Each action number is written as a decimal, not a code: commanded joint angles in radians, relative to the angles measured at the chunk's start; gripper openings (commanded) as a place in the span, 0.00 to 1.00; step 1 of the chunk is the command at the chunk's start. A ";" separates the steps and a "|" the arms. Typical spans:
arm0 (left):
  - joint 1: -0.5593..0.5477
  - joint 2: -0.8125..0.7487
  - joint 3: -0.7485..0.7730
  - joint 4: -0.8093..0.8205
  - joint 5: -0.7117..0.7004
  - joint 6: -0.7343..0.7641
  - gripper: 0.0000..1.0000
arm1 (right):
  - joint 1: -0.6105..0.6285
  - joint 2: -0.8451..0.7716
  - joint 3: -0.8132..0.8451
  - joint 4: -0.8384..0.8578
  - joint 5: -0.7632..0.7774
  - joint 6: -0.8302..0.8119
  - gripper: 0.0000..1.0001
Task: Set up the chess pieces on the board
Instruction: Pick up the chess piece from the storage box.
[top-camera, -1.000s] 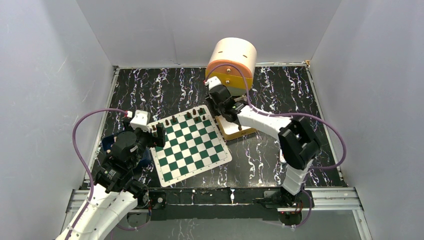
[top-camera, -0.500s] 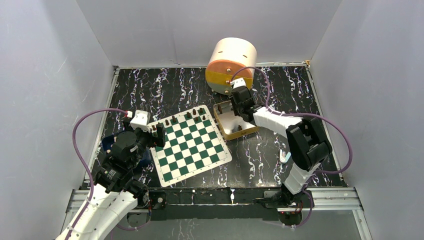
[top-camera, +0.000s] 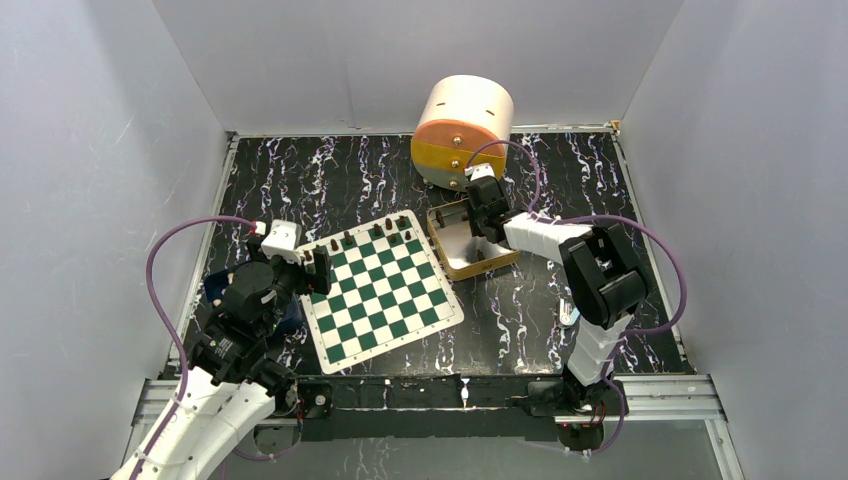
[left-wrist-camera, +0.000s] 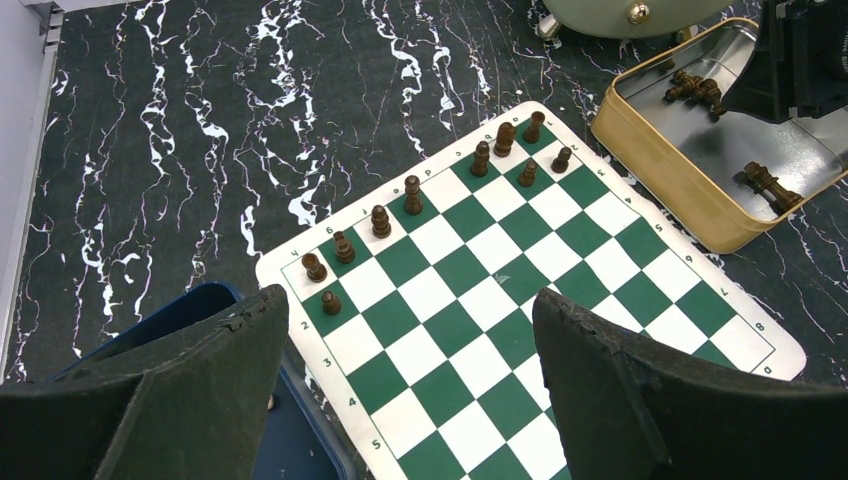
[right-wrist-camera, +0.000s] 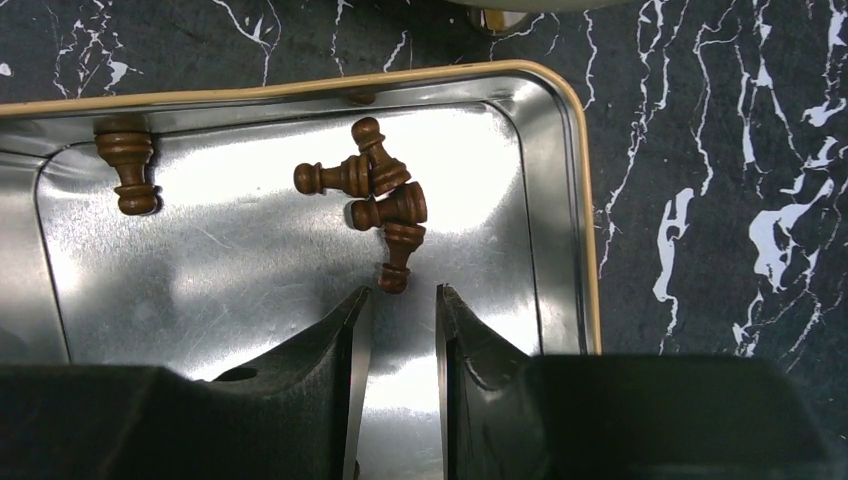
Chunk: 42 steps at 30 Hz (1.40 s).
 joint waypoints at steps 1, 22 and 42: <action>0.003 0.003 0.003 0.013 0.003 0.006 0.88 | -0.012 0.026 -0.002 0.047 -0.014 0.022 0.37; 0.003 0.006 0.002 0.013 0.014 0.007 0.87 | -0.023 0.075 0.027 0.050 -0.040 0.000 0.22; 0.003 0.053 -0.002 0.029 0.102 -0.024 0.82 | -0.021 -0.105 0.032 -0.115 -0.047 0.029 0.17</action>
